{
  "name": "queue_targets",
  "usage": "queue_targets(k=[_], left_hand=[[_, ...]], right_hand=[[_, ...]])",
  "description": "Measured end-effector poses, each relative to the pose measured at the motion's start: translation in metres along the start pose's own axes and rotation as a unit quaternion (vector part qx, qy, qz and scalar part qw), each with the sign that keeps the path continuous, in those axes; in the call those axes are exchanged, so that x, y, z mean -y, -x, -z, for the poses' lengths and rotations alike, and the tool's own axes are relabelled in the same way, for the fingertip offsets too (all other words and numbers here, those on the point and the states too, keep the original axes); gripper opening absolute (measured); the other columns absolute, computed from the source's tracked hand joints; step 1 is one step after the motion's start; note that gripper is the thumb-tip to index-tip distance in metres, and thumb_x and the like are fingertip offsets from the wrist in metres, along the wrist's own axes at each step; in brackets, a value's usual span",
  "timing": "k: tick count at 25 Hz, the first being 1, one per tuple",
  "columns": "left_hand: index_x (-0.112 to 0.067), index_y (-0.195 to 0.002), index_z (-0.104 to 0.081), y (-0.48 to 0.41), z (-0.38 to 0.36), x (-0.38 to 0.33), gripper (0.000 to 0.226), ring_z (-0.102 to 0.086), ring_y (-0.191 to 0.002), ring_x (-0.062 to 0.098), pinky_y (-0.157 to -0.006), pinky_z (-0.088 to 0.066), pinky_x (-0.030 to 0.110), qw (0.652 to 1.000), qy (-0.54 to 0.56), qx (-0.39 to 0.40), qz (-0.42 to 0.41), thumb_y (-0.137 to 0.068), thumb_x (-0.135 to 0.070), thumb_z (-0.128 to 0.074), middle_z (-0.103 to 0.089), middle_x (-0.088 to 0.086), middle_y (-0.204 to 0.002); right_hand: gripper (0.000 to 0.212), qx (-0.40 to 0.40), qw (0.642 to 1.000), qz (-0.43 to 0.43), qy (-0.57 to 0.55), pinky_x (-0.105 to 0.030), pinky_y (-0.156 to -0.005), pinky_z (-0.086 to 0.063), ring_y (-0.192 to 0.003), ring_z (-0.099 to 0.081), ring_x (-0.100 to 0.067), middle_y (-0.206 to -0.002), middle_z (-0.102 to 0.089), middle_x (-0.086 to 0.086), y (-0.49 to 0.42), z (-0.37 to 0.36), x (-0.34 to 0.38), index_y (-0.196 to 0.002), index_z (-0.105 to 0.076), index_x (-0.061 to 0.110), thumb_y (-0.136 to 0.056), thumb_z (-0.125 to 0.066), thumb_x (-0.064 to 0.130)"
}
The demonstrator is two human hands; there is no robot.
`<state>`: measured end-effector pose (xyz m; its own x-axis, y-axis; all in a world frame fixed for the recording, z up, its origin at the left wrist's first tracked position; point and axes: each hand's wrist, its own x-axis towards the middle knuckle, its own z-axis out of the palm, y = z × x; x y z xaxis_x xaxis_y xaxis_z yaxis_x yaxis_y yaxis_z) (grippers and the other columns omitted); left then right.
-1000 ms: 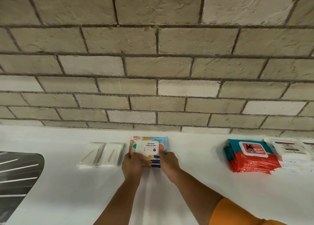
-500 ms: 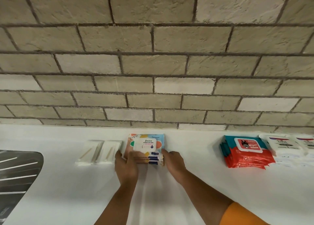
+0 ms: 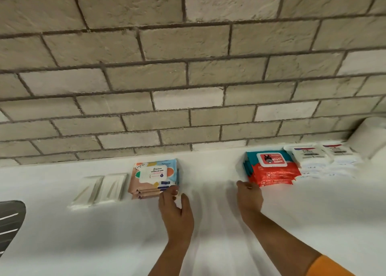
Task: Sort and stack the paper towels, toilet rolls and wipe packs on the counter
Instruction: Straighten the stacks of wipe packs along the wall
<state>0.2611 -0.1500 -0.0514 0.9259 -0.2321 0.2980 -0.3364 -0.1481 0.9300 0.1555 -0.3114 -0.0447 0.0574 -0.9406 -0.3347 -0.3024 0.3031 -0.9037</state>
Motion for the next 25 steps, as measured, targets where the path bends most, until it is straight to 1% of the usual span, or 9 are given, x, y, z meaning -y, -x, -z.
queue_targets(k=[2, 5, 7, 10, 13, 18, 21, 23, 25], left_hand=[[-0.033, -0.104, -0.057, 0.01, -0.023, -0.008, 0.035, -0.056, -0.088, 0.02, -0.072, -0.049, 0.033, 0.996, 0.03, 0.079, 0.027, -0.09, -0.001, -0.062, -0.058, -0.003, -0.097], [-0.039, -0.105, -0.056, 0.02, -0.06, -0.021, 0.033, -0.06, -0.096, 0.015, -0.082, -0.052, 0.031, 0.977, 0.01, 0.192, 0.089, -0.092, -0.009, -0.062, -0.058, -0.007, -0.108], [-0.036, -0.119, -0.055, 0.023, -0.085, -0.027, 0.031, -0.057, -0.11, 0.016, -0.095, -0.05, 0.029, 0.95, -0.017, 0.275, 0.149, -0.094, -0.017, -0.062, -0.054, -0.007, -0.123], [-0.028, -0.14, -0.049, 0.028, -0.115, -0.032, 0.049, -0.052, -0.115, 0.015, -0.102, -0.043, 0.028, 0.914, -0.081, 0.359, 0.17, -0.093, -0.028, -0.062, -0.049, 0.001, -0.137], [-0.027, -0.146, -0.045, 0.032, -0.136, -0.041, 0.054, -0.05, -0.127, 0.02, -0.107, -0.042, 0.032, 0.904, -0.096, 0.378, 0.174, -0.094, -0.032, -0.061, -0.048, 0.004, -0.145], [-0.027, -0.149, -0.041, 0.03, -0.15, -0.049, 0.054, -0.042, -0.14, 0.022, -0.114, -0.036, 0.036, 0.902, -0.088, 0.376, 0.193, -0.098, -0.032, -0.058, -0.041, 0.004, -0.155], [-0.026, -0.153, -0.035, 0.026, -0.15, -0.053, 0.056, -0.035, -0.146, 0.024, -0.119, -0.031, 0.042, 0.902, -0.075, 0.369, 0.212, -0.101, -0.04, -0.053, -0.035, 0.003, -0.16], [-0.025, -0.154, -0.034, 0.024, -0.145, -0.057, 0.058, -0.041, -0.143, 0.023, -0.117, -0.033, 0.041, 0.905, -0.037, 0.362, 0.22, -0.102, -0.045, -0.05, -0.039, 0.001, -0.158], [-0.027, -0.149, -0.04, 0.023, -0.139, -0.056, 0.057, -0.056, -0.129, 0.018, -0.109, -0.043, 0.035, 0.907, 0.047, 0.355, 0.221, -0.098, -0.05, -0.051, -0.051, -0.003, -0.148]], right_hand=[[0.04, -0.07, 0.995, -0.016, -0.072, -0.051, -0.104, -0.047, -0.117, -0.061, -0.037, -0.124, -0.066, -0.011, -0.017, 0.023, 0.002, -0.128, -0.057, 0.016, -0.095, -0.066, 0.036], [0.065, -0.12, 0.974, -0.099, -0.166, -0.054, -0.105, -0.048, -0.121, -0.059, -0.037, -0.134, -0.06, -0.012, -0.044, 0.055, 0.014, -0.142, -0.044, 0.016, -0.091, -0.07, 0.046], [0.07, -0.076, 0.959, -0.143, -0.233, -0.053, -0.102, -0.052, -0.113, -0.064, -0.032, -0.13, -0.062, -0.009, -0.067, 0.072, 0.021, -0.143, -0.044, 0.018, -0.089, -0.072, 0.05], [0.069, -0.007, 0.944, -0.167, -0.283, -0.055, -0.095, -0.057, -0.103, -0.071, -0.031, -0.12, -0.069, -0.009, -0.088, 0.089, 0.025, -0.136, -0.051, 0.018, -0.082, -0.08, 0.05], [0.049, -0.002, 0.949, -0.174, -0.262, -0.054, -0.091, -0.059, -0.097, -0.072, -0.032, -0.108, -0.072, -0.01, -0.099, 0.096, 0.023, -0.118, -0.056, 0.018, -0.083, -0.082, 0.042], [0.043, 0.012, 0.938, -0.193, -0.288, -0.053, -0.088, -0.06, -0.094, -0.072, -0.032, -0.103, -0.071, -0.011, -0.105, 0.099, 0.023, -0.116, -0.055, 0.019, -0.085, -0.083, 0.032], [0.041, 0.019, 0.94, -0.194, -0.279, -0.051, -0.082, -0.061, -0.088, -0.071, -0.033, -0.096, -0.07, -0.012, -0.096, 0.088, 0.023, -0.114, -0.055, 0.015, -0.086, -0.082, 0.027], [0.042, 0.031, 0.939, -0.196, -0.281, -0.051, -0.087, -0.06, -0.089, -0.071, -0.033, -0.093, -0.069, -0.012, -0.084, 0.075, 0.024, -0.115, -0.054, 0.013, -0.086, -0.082, 0.026], [0.044, 0.052, 0.939, -0.2, -0.275, -0.048, -0.089, -0.059, -0.092, -0.071, -0.031, -0.095, -0.069, -0.011, -0.073, 0.057, 0.024, -0.116, -0.054, 0.014, -0.085, -0.082, 0.027]])
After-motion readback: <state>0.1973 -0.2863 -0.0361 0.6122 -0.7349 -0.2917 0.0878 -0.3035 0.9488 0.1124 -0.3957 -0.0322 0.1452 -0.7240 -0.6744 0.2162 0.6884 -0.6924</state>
